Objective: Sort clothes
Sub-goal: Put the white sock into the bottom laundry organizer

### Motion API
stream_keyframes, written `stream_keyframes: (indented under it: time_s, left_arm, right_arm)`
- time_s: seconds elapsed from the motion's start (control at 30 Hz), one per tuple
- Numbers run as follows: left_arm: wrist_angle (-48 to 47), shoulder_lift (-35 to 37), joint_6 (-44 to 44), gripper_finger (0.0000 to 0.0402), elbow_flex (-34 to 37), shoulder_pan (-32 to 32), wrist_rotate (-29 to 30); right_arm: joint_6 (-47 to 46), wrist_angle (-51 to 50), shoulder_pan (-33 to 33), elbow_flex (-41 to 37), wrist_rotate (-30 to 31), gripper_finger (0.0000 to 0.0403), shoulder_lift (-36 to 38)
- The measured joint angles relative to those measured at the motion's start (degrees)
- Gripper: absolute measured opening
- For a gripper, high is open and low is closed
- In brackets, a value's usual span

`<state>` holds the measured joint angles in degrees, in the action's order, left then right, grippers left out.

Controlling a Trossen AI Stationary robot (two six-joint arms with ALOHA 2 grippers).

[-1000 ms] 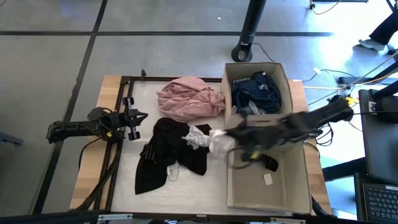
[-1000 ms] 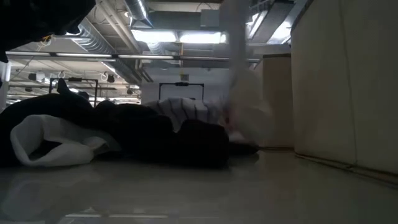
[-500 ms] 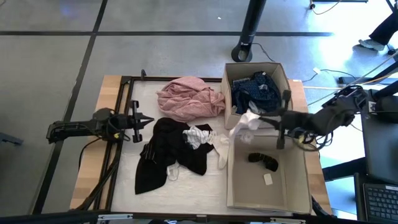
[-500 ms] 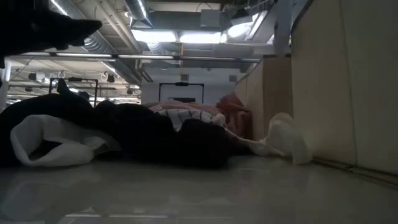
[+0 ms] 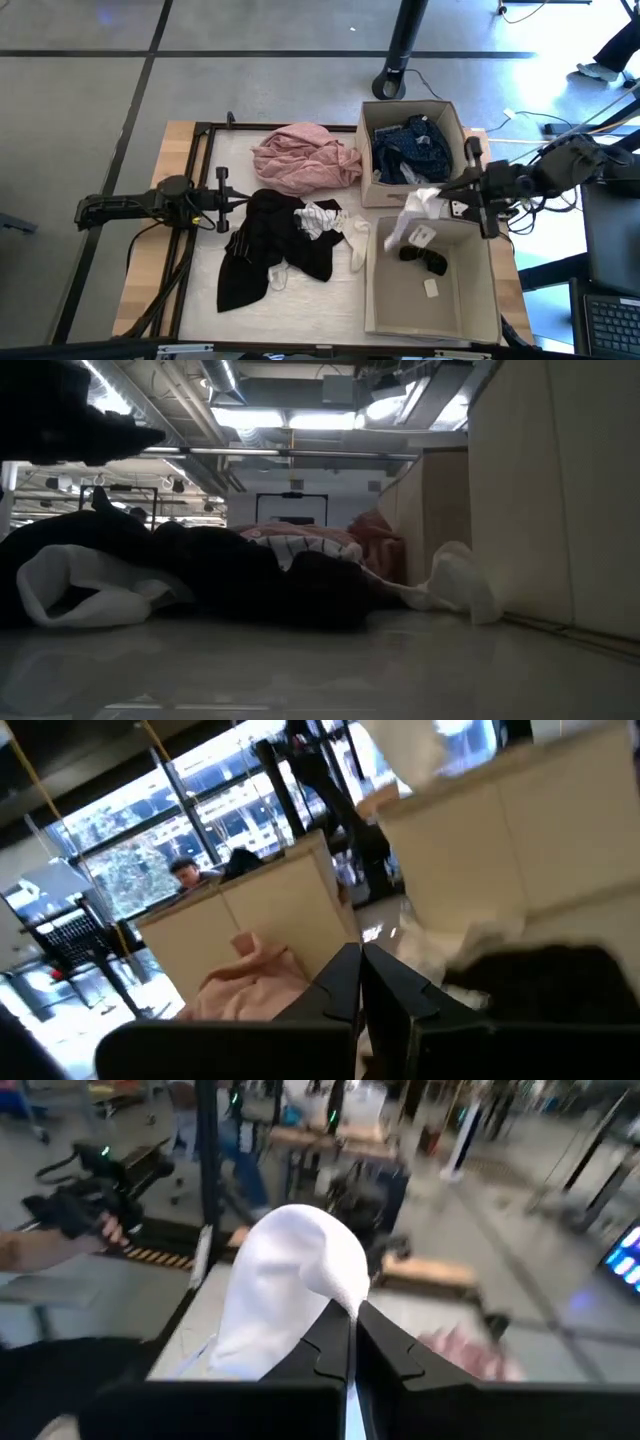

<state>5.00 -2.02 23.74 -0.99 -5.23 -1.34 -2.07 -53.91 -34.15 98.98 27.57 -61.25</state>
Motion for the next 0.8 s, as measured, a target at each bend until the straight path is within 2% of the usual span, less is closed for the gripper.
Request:
stream_keyframes:
  time_s: [0.33,0.6,0.7,0.8]
  left_arm:
    - [9.99,0.0,-18.15,0.0005,-0.04,0.0,0.02]
    - [18.16,0.0,-14.88,0.0005,-0.07,-0.11,0.46]
    - [19.46,0.0,-14.19,0.0005,-0.07,-0.11,0.48]
    - [20.73,0.0,-13.39,0.0005,-0.07,-0.11,0.48]
  right_arm:
    - [-21.77,-25.26,0.02,0.0,-1.23,0.001,-6.73]
    - [-23.62,-33.5,0.04,-0.04,-4.87,0.0015,-15.45]
    - [-23.56,-34.69,0.04,-0.04,-6.8,0.004,-17.17]
    - [-23.63,-34.62,0.04,-0.06,-7.73,0.0082,-17.53]
